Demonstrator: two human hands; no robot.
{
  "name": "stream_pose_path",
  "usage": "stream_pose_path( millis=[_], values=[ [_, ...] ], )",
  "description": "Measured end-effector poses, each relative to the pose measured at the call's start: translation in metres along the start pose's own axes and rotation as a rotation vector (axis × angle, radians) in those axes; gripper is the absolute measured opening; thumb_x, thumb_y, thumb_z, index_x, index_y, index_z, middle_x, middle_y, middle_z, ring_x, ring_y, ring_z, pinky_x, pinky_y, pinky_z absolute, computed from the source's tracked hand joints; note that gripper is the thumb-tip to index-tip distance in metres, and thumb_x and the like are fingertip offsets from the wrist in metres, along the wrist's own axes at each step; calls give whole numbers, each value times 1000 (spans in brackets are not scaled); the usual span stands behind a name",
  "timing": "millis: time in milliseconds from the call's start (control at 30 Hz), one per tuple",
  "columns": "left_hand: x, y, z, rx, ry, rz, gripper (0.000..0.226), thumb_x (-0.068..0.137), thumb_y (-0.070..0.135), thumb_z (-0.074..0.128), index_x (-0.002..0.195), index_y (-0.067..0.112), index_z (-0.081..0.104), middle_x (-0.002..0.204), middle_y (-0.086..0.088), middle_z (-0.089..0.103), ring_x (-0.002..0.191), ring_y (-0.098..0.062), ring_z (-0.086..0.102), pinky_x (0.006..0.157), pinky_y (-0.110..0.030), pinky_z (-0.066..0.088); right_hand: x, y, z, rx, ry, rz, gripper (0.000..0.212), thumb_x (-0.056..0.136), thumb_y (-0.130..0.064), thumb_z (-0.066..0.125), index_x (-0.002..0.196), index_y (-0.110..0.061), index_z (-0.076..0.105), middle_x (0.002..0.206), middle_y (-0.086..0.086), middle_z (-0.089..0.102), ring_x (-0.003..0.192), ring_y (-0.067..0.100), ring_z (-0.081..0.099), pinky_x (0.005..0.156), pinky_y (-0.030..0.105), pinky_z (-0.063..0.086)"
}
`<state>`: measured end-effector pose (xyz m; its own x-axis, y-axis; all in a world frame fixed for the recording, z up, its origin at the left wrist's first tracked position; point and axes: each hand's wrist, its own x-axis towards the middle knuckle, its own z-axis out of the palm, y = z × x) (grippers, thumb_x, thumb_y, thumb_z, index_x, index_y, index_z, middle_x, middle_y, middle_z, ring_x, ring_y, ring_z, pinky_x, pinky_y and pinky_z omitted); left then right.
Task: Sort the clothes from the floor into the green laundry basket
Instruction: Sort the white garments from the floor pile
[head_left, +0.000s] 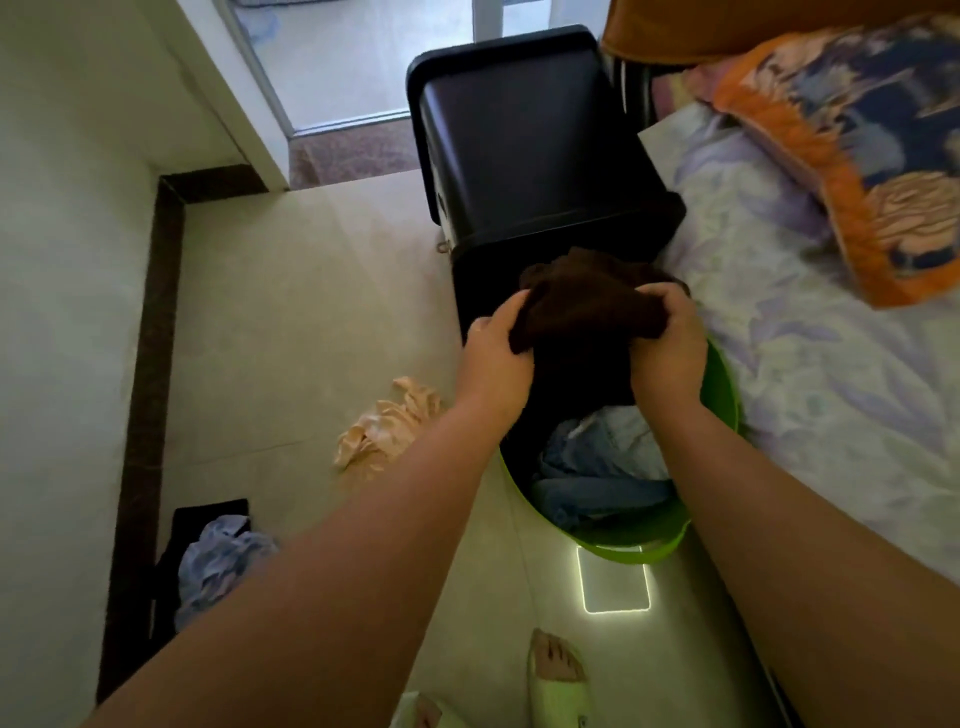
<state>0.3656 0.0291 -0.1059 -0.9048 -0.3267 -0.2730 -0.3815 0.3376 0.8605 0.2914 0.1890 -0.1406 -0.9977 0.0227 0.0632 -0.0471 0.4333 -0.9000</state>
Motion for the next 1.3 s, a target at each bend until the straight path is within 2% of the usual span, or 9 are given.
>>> stream_pose_path(
  millis=[67,133,233,300,367,434,667,1000,1301],
  values=[
    [8,-9,25,347,-159,-116,69,90,12,50,150,35,24,143,-15,36,120,-34,50,100,-38,45,12,25,-14,-277,-185,71,45,82,-19,52,127,-25,55,134,12,50,121,28,51,105,43,43],
    [4,-16,41,482,-281,-264,70,91,11,49,152,25,17,152,-22,18,128,-40,42,106,-42,39,14,45,-23,-606,-569,309,71,86,-13,58,149,-23,28,156,14,23,138,34,33,113,40,33],
    [-7,-22,52,491,-326,-303,67,93,14,50,152,20,18,151,-25,19,121,-39,49,100,-39,42,0,54,-25,-749,-908,487,69,94,-12,54,153,-16,20,156,14,25,138,35,34,109,37,34],
    [-14,-26,50,509,-342,-307,72,94,14,51,154,21,11,151,-24,21,124,-37,47,99,-37,42,-11,55,-20,-724,-868,416,56,97,-10,49,149,-13,31,148,15,39,127,34,46,99,38,42],
    [-22,-34,43,519,-335,-315,71,93,13,52,153,21,14,147,-23,29,126,-36,45,101,-38,41,-22,53,-7,-618,-792,384,45,97,-11,45,142,-16,41,132,13,54,97,28,60,74,35,51],
    [-29,-40,32,506,-291,-317,62,90,13,52,146,22,27,139,-22,41,118,-36,51,96,-40,46,-31,43,8,-506,-783,381,40,98,-11,43,137,-18,47,125,10,57,75,20,57,53,26,42],
    [-64,-72,-12,610,-234,-401,70,94,20,51,153,25,15,152,-12,32,131,-30,44,99,-33,41,-67,14,54,-431,-891,271,32,92,-12,54,121,-21,63,119,5,67,108,22,62,92,32,50],
    [-146,-150,-107,707,-330,-421,61,96,25,49,151,21,24,152,-9,36,135,-28,40,106,-35,36,-188,2,121,-488,-1003,304,32,88,-8,58,117,-19,66,113,10,67,93,21,61,74,25,47],
    [-295,-292,-222,795,-533,-488,50,99,19,42,148,17,31,133,-14,55,113,-29,57,82,-31,47,-407,24,167,-712,-1129,400,35,91,-7,53,124,-14,63,135,9,56,123,25,52,98,27,41]
  ],
)
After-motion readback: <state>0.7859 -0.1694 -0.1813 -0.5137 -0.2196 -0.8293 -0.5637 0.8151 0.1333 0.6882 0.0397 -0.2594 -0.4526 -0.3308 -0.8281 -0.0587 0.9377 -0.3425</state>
